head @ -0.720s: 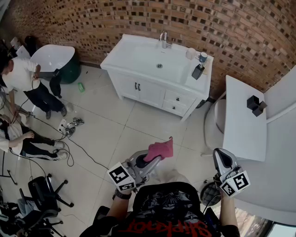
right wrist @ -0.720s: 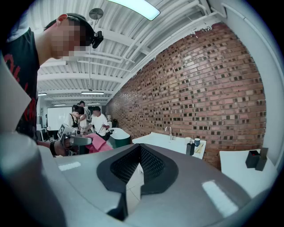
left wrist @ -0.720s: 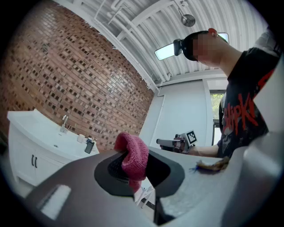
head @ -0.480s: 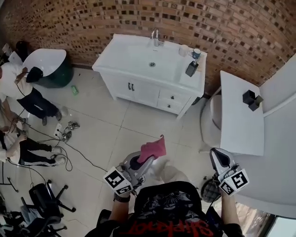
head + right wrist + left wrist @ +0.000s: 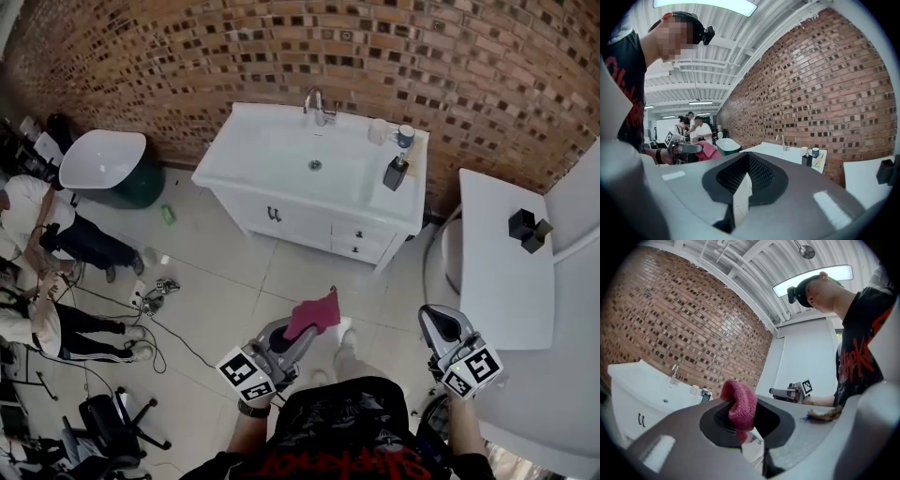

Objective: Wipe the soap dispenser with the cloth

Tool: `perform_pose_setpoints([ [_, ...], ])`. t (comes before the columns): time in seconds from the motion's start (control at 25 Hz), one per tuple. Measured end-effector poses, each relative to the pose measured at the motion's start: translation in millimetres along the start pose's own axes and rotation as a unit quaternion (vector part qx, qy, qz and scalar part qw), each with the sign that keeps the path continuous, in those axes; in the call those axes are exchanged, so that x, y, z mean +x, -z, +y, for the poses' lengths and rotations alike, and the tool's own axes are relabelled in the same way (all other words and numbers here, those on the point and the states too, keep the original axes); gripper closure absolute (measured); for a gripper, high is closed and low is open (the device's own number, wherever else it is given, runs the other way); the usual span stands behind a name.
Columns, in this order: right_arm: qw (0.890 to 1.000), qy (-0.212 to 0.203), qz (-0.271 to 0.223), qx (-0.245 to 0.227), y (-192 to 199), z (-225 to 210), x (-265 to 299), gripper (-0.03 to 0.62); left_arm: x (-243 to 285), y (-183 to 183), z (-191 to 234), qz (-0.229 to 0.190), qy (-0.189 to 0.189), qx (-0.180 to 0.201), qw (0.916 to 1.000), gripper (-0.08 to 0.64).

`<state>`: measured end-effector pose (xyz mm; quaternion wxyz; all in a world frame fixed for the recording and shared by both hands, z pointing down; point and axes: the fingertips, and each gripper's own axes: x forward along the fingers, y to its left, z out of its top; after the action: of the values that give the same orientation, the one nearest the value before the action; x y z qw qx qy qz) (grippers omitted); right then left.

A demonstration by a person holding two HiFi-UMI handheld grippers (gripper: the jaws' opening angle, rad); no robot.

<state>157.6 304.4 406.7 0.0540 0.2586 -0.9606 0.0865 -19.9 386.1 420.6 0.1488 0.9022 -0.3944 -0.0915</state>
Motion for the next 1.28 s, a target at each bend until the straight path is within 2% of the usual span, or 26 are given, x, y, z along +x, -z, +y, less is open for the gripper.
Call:
perform_pose_setpoints([
  [0.12, 0.999, 0.002, -0.022, 0.028, -5.5, -43.6, 5.8, 0.591, 48.7, -16.0, 5.3, 0.005, 0.023, 0.025, 0.9994, 0.514],
  [0.24, 0.999, -0.013, -0.016, 0.041, -4.8, -62.8, 10.0, 0.591, 74.9, -29.6, 13.9, 0.011, 0.031, 0.038, 0.9987, 0.514],
  [0.64, 0.996, 0.014, 0.032, 0.077, -1.2, -120.6, 30.1, 0.591, 117.5, -32.7, 85.8, 0.038, 0.031, 0.009, 0.9988, 0.514],
  [0.92, 0.995, 0.052, 0.011, 0.088, -10.6, -154.9, 107.6, 0.591, 147.7, -54.0, 153.1, 0.038, 0.082, 0.003, 0.9959, 0.514],
  [1.12, 0.995, 0.074, -0.013, 0.061, -49.9, -170.9, 170.0, 0.591, 153.6, -89.8, 213.0, 0.027, 0.108, 0.021, 0.9935, 0.514],
  [1.28, 0.995, 0.086, -0.024, 0.043, -77.0, -176.2, 202.9, 0.591, 155.1, -114.1, 253.4, 0.025, 0.115, 0.034, 0.9924, 0.514],
])
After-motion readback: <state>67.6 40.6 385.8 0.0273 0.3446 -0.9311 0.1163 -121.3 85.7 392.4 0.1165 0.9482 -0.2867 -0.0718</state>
